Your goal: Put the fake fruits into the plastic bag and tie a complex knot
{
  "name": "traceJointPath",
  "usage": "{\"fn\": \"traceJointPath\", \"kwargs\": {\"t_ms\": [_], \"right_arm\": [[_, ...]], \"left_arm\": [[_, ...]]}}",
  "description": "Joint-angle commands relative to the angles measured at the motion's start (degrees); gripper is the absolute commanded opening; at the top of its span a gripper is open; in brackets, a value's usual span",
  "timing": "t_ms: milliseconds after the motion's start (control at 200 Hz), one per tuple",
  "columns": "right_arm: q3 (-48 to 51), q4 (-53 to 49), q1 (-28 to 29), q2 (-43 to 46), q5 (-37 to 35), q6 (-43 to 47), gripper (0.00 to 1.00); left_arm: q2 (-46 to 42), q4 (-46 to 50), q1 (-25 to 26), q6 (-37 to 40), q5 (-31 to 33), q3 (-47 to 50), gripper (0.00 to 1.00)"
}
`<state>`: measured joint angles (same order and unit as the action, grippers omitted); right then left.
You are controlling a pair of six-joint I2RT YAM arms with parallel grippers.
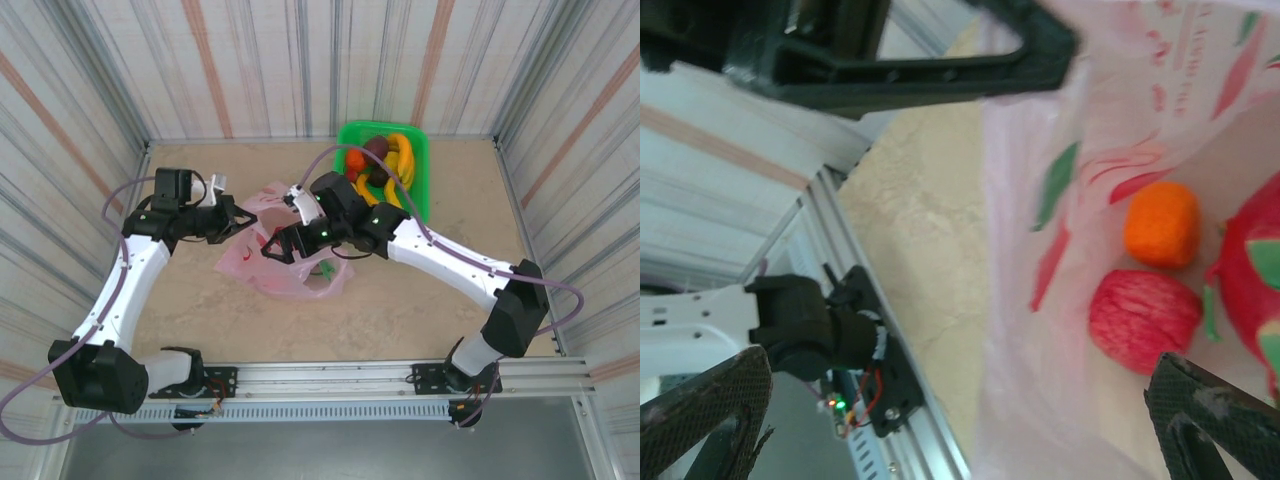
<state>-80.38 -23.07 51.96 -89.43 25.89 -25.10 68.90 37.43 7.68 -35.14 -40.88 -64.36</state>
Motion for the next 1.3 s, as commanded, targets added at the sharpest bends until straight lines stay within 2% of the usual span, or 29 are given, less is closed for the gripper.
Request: {"fn": "traceJointPath", "kwargs": {"t_ms": [0, 270, 656, 922, 1292], "right_arm": [[0.15, 1.62, 1.99, 1.5, 3.28, -1.52, 0.99], [-3.07, -0.15, 5.27, 1.72, 1.47, -0.47, 0.99], [-8.06, -8.5, 3.36, 5.48, -6.56, 4.26, 0.99], [-12.14, -13.27, -3.97, 7.38, -9.6, 4.95, 0.99], [-12.34, -15.39, -18.77, 5.43, -13.28, 5.77, 0.97]], "left_arm": [[-0.08, -0.43, 0.23, 0.26, -0.35, 0.41, 0.0], [0.07, -0.52, 0.23, 0.15, -0.33, 0.55, 0.0], [0.03, -0.51, 0.23, 0.15, -0.43, 0.3, 0.0], [0.2, 0.0, 0.22, 0.52, 0.27, -0.22, 0.0], [0.21, 3.26, -0.3, 2.32, 2.12, -2.57, 0.0]]}}
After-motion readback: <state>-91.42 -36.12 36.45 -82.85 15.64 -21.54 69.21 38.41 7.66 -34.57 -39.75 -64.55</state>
